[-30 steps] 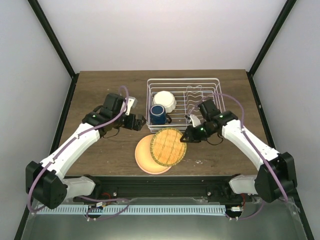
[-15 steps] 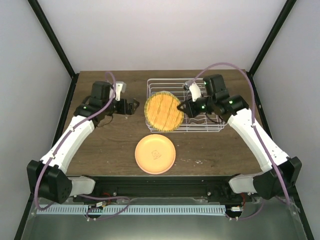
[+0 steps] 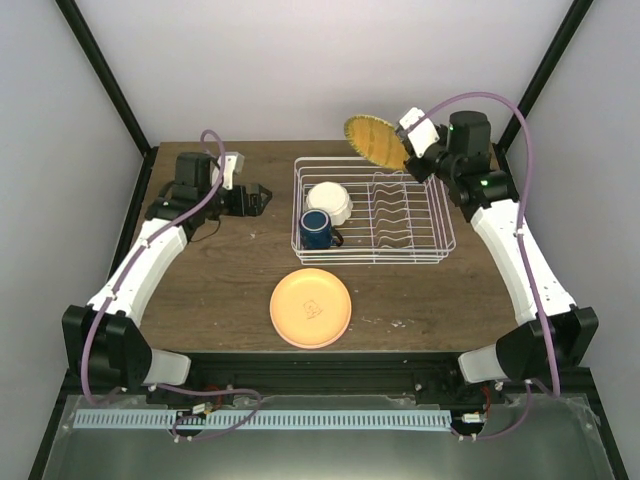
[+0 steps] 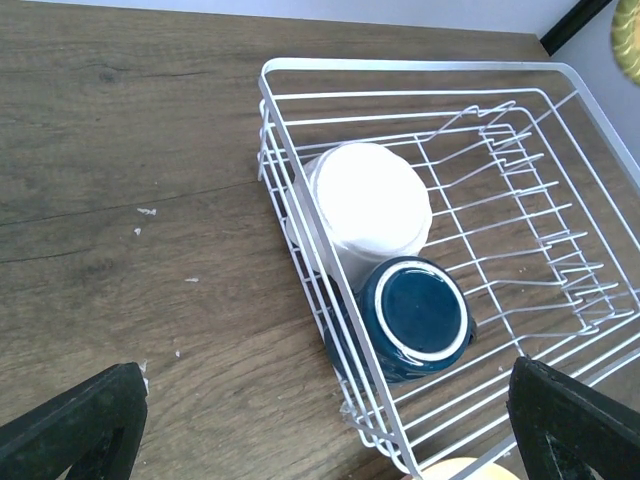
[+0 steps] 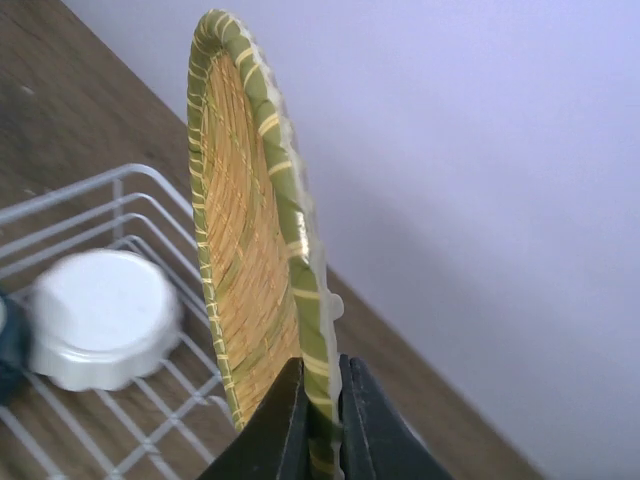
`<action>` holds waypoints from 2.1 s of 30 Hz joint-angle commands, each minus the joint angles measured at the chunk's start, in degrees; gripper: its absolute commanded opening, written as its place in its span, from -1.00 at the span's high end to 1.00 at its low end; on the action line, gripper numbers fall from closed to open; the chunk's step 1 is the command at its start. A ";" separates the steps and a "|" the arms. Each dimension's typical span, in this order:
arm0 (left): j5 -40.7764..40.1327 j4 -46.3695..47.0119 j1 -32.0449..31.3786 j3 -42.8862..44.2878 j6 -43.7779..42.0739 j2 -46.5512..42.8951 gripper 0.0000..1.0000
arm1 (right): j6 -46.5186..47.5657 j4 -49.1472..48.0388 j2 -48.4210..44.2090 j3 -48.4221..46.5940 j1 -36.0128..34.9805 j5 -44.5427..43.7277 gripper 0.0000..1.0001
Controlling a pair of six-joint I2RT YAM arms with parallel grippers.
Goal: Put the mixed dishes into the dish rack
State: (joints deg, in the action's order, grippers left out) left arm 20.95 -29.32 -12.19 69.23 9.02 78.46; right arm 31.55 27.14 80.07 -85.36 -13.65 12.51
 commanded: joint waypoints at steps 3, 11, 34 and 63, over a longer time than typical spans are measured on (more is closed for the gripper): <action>1.19 2.88 1.09 0.65 -0.17 1.04 -1.00 | 21.64 -5.78 1.77 -3.30 2.90 -5.67 0.99; 0.72 4.77 1.43 0.34 0.63 2.39 -1.00 | 33.41 2.40 6.26 -5.62 4.11 -9.13 0.99; -0.31 6.25 1.46 -0.93 2.14 4.09 -1.00 | 40.35 -0.19 6.69 3.58 3.86 -8.22 0.99; 0.37 5.31 1.82 -0.66 2.26 6.36 -1.00 | 41.61 -10.31 13.72 11.50 0.36 -10.29 0.91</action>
State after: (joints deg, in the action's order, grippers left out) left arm 20.64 -24.56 -10.74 68.77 10.90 84.23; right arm 73.60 19.66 94.54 -74.83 -12.58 2.83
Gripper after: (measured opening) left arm 0.995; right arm 0.074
